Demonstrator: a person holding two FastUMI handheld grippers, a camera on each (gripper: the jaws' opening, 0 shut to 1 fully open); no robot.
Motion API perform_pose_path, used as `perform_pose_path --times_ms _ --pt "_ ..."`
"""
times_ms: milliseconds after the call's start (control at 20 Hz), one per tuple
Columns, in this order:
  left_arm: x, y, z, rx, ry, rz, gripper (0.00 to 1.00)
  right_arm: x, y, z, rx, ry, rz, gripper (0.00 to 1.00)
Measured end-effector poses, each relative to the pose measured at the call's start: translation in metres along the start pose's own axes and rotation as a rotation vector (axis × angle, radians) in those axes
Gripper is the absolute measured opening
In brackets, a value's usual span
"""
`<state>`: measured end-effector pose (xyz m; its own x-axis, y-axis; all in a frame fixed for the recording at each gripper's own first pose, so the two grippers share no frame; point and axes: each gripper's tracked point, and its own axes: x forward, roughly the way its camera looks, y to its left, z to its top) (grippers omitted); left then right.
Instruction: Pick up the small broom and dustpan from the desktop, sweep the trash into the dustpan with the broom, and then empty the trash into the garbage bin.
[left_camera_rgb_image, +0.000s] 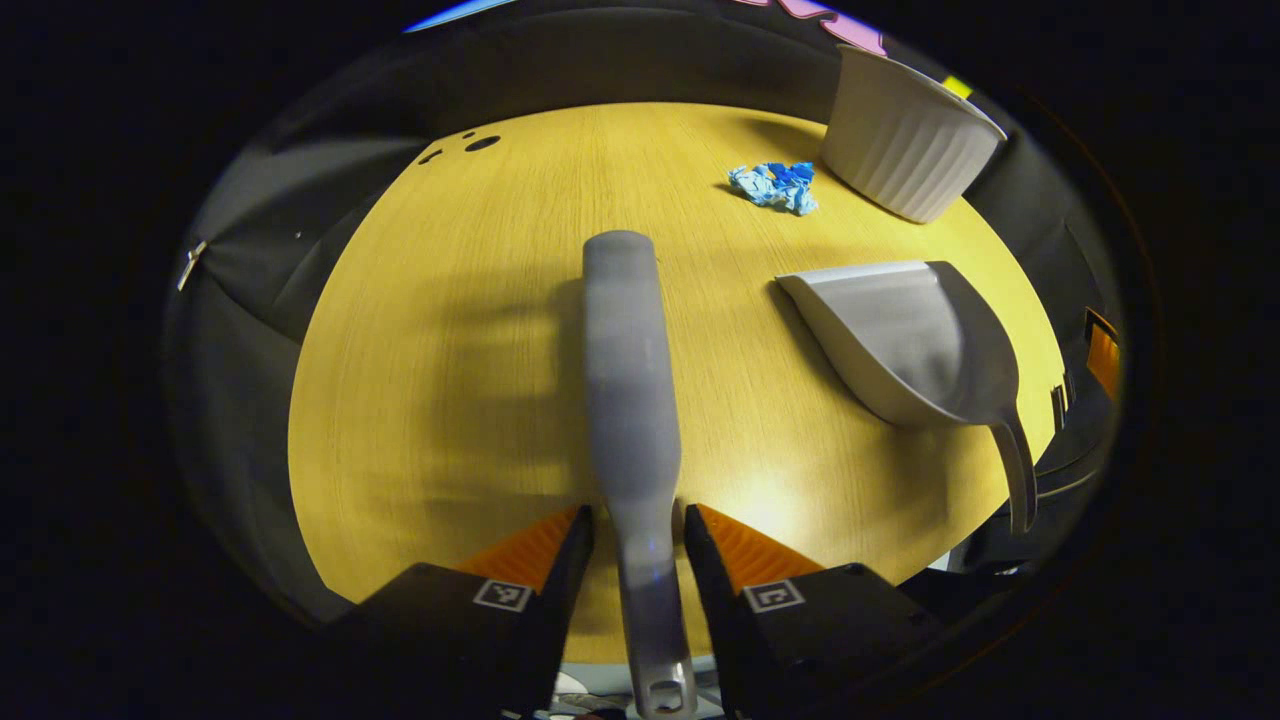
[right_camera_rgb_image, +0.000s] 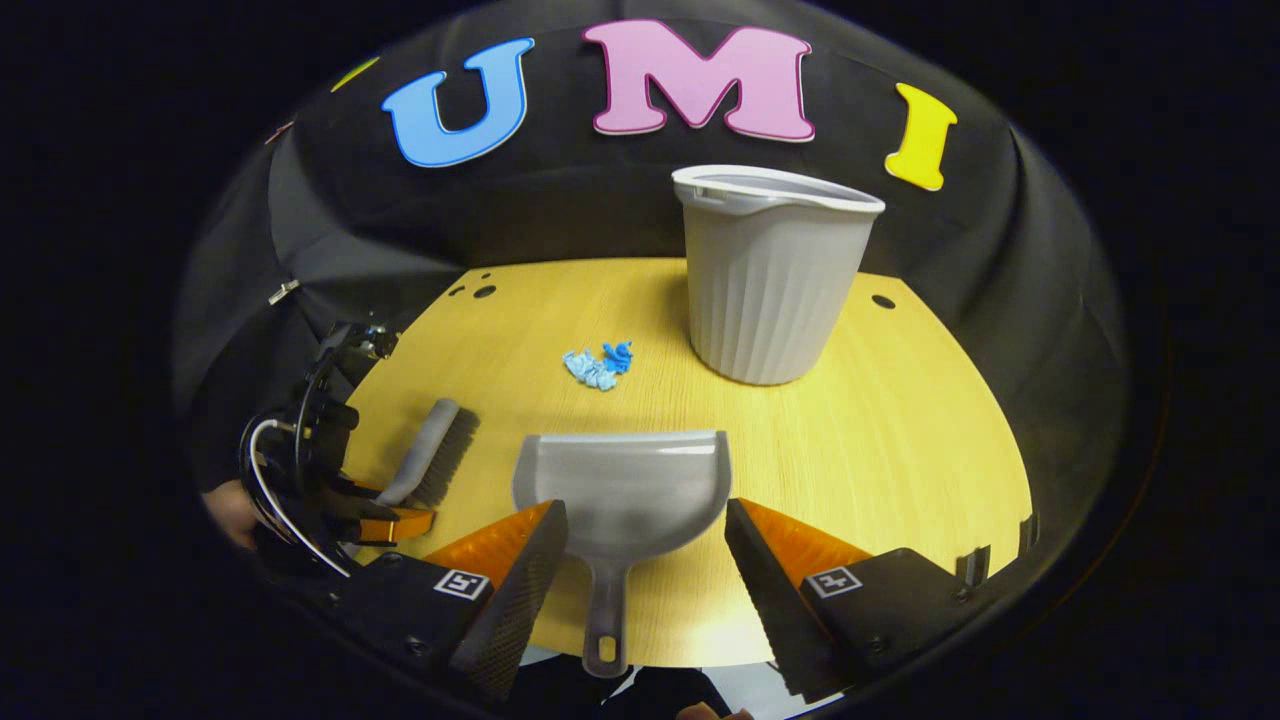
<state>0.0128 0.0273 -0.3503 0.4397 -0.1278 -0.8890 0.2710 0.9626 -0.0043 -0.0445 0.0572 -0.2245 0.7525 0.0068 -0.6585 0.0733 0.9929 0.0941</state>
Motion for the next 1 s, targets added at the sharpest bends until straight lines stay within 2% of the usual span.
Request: perform_pose_path --times_ms 50,100,150,300,400,500,550,650,750,800,850,1000 --pt "0.002 0.0 -0.001 0.011 0.005 0.003 0.52 0.004 0.002 -0.004 0.01 0.015 -0.002 0.98" --pt "0.004 -0.002 -0.002 0.017 0.012 -0.002 0.51 0.006 0.004 -0.01 0.02 0.032 -0.004 0.98" --pt "0.004 -0.001 0.0 0.021 0.006 0.001 0.41 0.008 0.005 -0.016 0.028 0.053 -0.006 0.98" --pt "0.006 -0.002 0.006 0.016 -0.012 0.003 0.31 0.013 0.012 -0.035 0.035 0.12 0.002 0.99" --pt "0.005 -0.005 0.006 -0.011 -0.026 -0.023 0.32 0.016 0.017 -0.047 0.039 0.164 0.02 0.99" --pt "-0.002 -0.002 0.006 -0.045 -0.058 -0.04 0.28 0.021 0.024 -0.06 0.057 0.219 0.045 0.99" --pt "-0.008 0.002 0.005 -0.064 -0.071 -0.041 0.3 0.024 0.029 -0.067 0.068 0.259 0.063 0.99" --pt "-0.02 0.007 0.001 -0.092 -0.09 -0.045 0.27 0.033 0.027 -0.074 0.067 0.301 0.051 1.0" --pt "-0.029 0.011 -0.002 -0.097 -0.104 -0.042 0.27 0.043 0.021 -0.081 0.055 0.33 0.023 0.99" --pt "-0.033 0.012 -0.003 -0.095 -0.111 -0.037 0.3 0.046 0.021 -0.086 0.058 0.348 0.017 0.99" --pt "-0.038 0.015 -0.004 -0.095 -0.117 -0.025 0.27 0.051 0.022 -0.091 0.068 0.371 0.021 0.99" --pt "-0.051 0.015 -0.003 -0.113 -0.143 -0.023 0.27 0.066 0.022 -0.111 0.061 0.425 0.004 0.99"
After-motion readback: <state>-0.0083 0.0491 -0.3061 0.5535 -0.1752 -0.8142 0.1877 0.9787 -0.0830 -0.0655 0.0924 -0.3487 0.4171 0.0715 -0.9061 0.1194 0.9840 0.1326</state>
